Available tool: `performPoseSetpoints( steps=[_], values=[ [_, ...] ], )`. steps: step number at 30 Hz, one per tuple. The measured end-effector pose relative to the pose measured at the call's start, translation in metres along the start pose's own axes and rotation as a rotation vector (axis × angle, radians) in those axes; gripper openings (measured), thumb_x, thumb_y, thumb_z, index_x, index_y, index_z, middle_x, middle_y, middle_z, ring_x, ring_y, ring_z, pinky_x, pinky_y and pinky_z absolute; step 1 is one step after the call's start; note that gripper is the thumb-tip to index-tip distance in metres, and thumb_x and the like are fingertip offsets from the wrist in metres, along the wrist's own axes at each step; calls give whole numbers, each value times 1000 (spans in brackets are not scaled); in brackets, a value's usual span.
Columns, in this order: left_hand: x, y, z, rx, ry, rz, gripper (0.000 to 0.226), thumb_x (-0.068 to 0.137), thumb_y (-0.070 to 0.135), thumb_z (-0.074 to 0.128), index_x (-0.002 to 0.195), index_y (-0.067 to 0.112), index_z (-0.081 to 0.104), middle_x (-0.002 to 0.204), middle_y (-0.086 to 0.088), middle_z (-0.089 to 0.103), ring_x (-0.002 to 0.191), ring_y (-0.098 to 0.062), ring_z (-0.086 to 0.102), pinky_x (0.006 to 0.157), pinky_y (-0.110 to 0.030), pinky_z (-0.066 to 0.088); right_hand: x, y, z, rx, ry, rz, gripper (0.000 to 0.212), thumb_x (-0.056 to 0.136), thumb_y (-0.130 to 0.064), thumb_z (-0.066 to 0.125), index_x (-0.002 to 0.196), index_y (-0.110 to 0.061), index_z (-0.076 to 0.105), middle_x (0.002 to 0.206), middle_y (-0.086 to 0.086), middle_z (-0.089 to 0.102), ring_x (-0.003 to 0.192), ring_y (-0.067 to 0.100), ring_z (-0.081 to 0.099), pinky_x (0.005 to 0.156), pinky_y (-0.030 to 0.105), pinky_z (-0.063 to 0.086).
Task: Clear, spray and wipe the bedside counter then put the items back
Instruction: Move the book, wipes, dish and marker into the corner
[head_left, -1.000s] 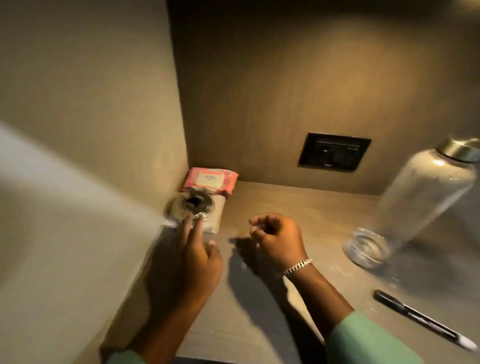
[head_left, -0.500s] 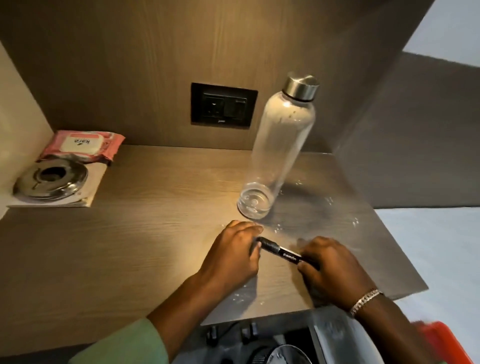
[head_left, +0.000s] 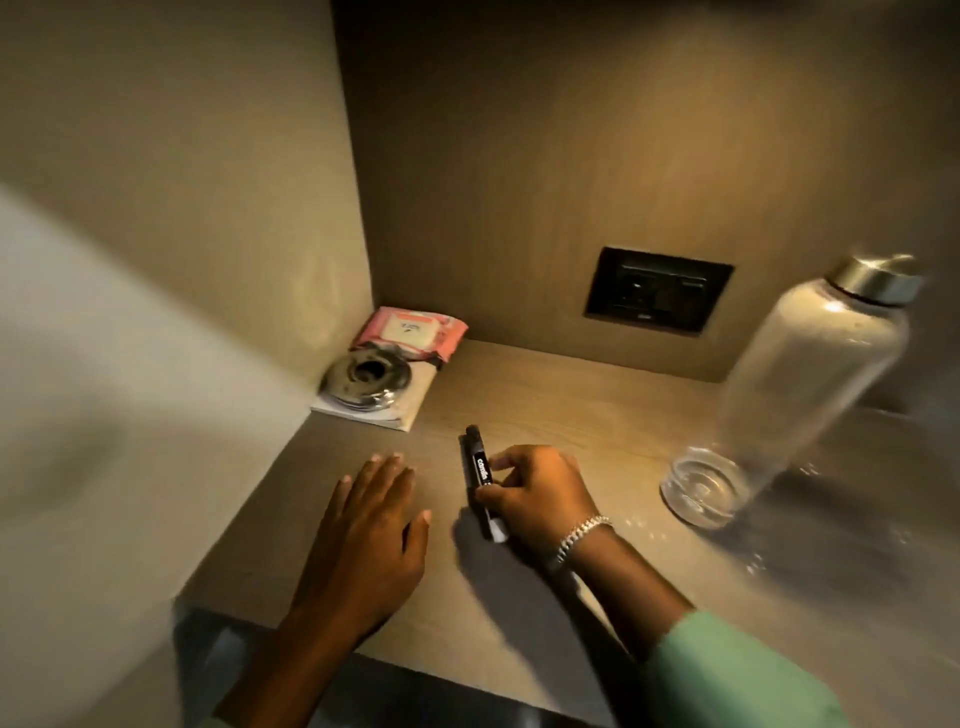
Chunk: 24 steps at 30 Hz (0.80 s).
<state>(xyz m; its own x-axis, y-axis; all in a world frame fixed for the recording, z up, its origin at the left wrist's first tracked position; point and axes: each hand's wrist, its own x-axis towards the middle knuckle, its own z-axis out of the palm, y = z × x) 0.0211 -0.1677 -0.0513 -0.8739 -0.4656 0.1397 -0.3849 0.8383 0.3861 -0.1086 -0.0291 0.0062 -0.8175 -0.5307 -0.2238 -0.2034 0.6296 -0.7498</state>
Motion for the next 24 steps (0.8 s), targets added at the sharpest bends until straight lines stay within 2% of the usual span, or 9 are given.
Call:
performPoseSetpoints(
  steps=[3,9,11,13,16,17,19,22,24],
  values=[
    [-3,-31,-8,124,-1,-49,71,87,62,11,148,27,6,161,2,6,148,-17,3,117,-41,1,46,-39,41,-77,74,-30,25,75,-28,72,96,-14,74,96,13,74,94,30,68,82,30,55],
    [-7,-54,-19,181,11,-88,75,85,63,14,149,24,8,161,1,9,148,-20,5,118,-42,5,95,-70,74,-69,259,-10,23,81,-23,63,94,-6,73,99,18,74,96,36,66,77,32,52],
    [-3,-48,-25,30,27,-108,67,89,56,32,148,26,19,160,3,17,148,-16,9,120,-38,9,92,-66,70,-33,273,-26,21,85,-21,60,90,-7,74,95,17,75,96,36,66,77,31,50],
    [7,-30,-33,-201,101,-150,55,88,43,49,141,28,38,152,5,36,142,-15,29,116,-33,25,73,-54,59,35,287,-56,20,89,-23,58,88,-11,74,91,12,76,93,30,66,81,30,50],
    [27,6,-33,-505,193,-77,41,86,24,60,126,26,56,131,5,59,122,-14,54,103,-28,41,24,-16,38,172,365,-81,15,86,-22,65,78,-16,76,66,-9,72,69,-1,65,68,19,50],
    [34,23,-28,-574,155,-18,39,85,26,59,124,29,57,128,9,61,119,-9,56,102,-29,43,5,1,29,233,424,-69,15,85,-22,68,73,-18,75,57,-12,68,57,-5,62,58,14,48],
    [47,60,-18,-739,-7,56,35,87,32,56,121,34,58,125,13,61,115,-3,57,99,-26,45,-30,35,7,392,583,-13,20,85,-30,69,69,-18,74,54,-9,69,49,0,62,48,19,50],
    [63,123,-2,-1056,-272,95,32,93,20,54,123,29,56,129,-8,62,117,-18,59,105,-36,43,-69,81,-35,739,836,139,50,81,-59,64,71,-12,75,53,5,66,43,22,57,41,31,48],
    [71,159,6,-1154,-412,113,31,95,24,47,125,25,54,133,-7,58,121,-21,56,112,-43,37,-84,108,-63,745,1005,152,60,77,-71,57,72,-15,76,54,4,67,45,22,56,45,35,49]
  ],
)
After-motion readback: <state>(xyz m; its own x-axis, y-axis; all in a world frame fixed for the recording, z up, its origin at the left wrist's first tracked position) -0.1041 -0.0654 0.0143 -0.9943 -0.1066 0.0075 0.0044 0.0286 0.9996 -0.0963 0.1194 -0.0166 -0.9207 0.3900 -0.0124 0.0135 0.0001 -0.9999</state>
